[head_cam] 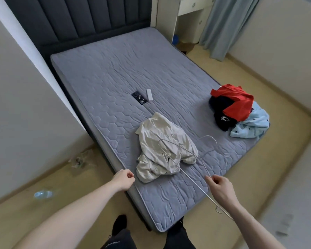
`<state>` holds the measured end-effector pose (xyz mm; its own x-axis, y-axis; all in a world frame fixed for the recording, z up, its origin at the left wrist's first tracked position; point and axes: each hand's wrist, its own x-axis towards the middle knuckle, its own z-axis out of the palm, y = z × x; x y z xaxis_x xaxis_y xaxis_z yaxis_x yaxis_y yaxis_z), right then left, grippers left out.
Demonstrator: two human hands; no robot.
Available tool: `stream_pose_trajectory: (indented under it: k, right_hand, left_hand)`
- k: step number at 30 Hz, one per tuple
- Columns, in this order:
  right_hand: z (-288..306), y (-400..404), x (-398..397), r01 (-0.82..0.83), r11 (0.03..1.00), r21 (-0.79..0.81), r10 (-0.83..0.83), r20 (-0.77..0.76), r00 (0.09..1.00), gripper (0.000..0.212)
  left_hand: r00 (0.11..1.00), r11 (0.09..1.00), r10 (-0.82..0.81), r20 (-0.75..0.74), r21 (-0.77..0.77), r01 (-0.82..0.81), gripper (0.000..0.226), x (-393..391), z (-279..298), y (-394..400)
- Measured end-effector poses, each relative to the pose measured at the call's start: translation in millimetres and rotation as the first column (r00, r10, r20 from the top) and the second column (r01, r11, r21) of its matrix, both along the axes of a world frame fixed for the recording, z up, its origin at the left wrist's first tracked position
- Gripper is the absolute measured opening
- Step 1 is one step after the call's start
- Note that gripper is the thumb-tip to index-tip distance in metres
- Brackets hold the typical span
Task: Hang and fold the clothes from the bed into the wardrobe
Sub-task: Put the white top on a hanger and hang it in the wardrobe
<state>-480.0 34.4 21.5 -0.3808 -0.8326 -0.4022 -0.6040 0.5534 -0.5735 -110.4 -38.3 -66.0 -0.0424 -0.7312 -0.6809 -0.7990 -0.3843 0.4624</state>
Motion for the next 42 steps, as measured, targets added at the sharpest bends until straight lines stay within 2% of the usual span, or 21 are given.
stream_pose_trajectory:
  k: [7,12,17,25,27,29,31,32,33,35,38,42]
  right_hand:
    - [-62.5,-66.0,-79.0,-0.006,0.997,0.073,0.0,0.074,0.997,0.05]
    - [-133.3,-112.9,-117.2,-0.01,0.993,0.113,0.001,0.076,0.997,0.05]
    - [-211.1,-138.9,-129.2,0.012,0.993,0.116,-0.022,0.084,0.996,0.051]
    - [-319.5,-141.3,-120.5,0.08,0.995,0.062,-0.088,0.127,0.988,0.048]
    - [-338.8,-136.1,-116.9,0.09,0.994,0.055,-0.097,0.138,0.986,0.047]
    - [-349.3,-128.8,-112.4,0.096,0.994,0.058,-0.104,0.154,0.983,0.048]
    - [-350.0,-120.3,-106.8,0.103,0.992,0.071,-0.114,0.167,0.979,0.049]
    - [-347.0,-115.0,-104.5,0.11,0.991,0.079,-0.122,0.174,0.977,0.049]
    - [-341.8,-109.4,-102.3,0.116,0.99,0.085,-0.13,0.182,0.975,0.049]
    - [-325.0,-99.3,-99.0,0.123,0.989,0.087,-0.138,0.195,0.971,0.049]
    - [-286.7,-87.1,-90.2,0.095,0.99,0.101,-0.115,0.214,0.97,0.047]
    - [-218.9,-69.5,-65.9,-0.023,0.997,0.073,0.006,0.23,0.973,0.046]
  left_hand:
    - [0.988,0.995,-0.08,0.136,0.076,0.07,0.027,-86.6,-57.4,-10.9]
    - [0.988,0.985,-0.101,0.12,0.149,0.082,0.034,-142.0,-128.7,-28.6]
    - [0.978,0.973,-0.173,0.119,0.173,0.151,0.041,-188.3,-212.0,-56.6]
    - [0.931,0.891,-0.326,0.167,0.384,0.243,0.064,-227.4,-342.8,-80.4]
    - [0.901,0.89,-0.365,0.236,0.374,0.262,0.074,-226.5,-366.4,-78.9]
    - [0.884,0.921,-0.351,0.31,0.283,0.267,0.078,-224.0,-377.9,-73.8]
    - [0.924,0.973,-0.229,0.306,0.083,0.214,0.062,-217.4,-375.5,-71.8]
    - [0.961,0.992,-0.113,0.253,-0.028,0.124,0.05,-211.9,-368.1,-70.2]
    - [0.984,0.991,0.042,0.171,-0.132,-0.019,0.036,-204.6,-356.0,-68.6]
    - [0.937,0.901,0.348,-0.006,-0.273,-0.337,0.009,-184.1,-321.0,-68.3]
    - [0.822,0.779,0.524,-0.223,-0.264,-0.569,0.021,-150.9,-254.5,-64.0]
    - [0.687,0.686,0.583,-0.434,-0.189,-0.702,0.012,-119.0,-140.3,-51.9]
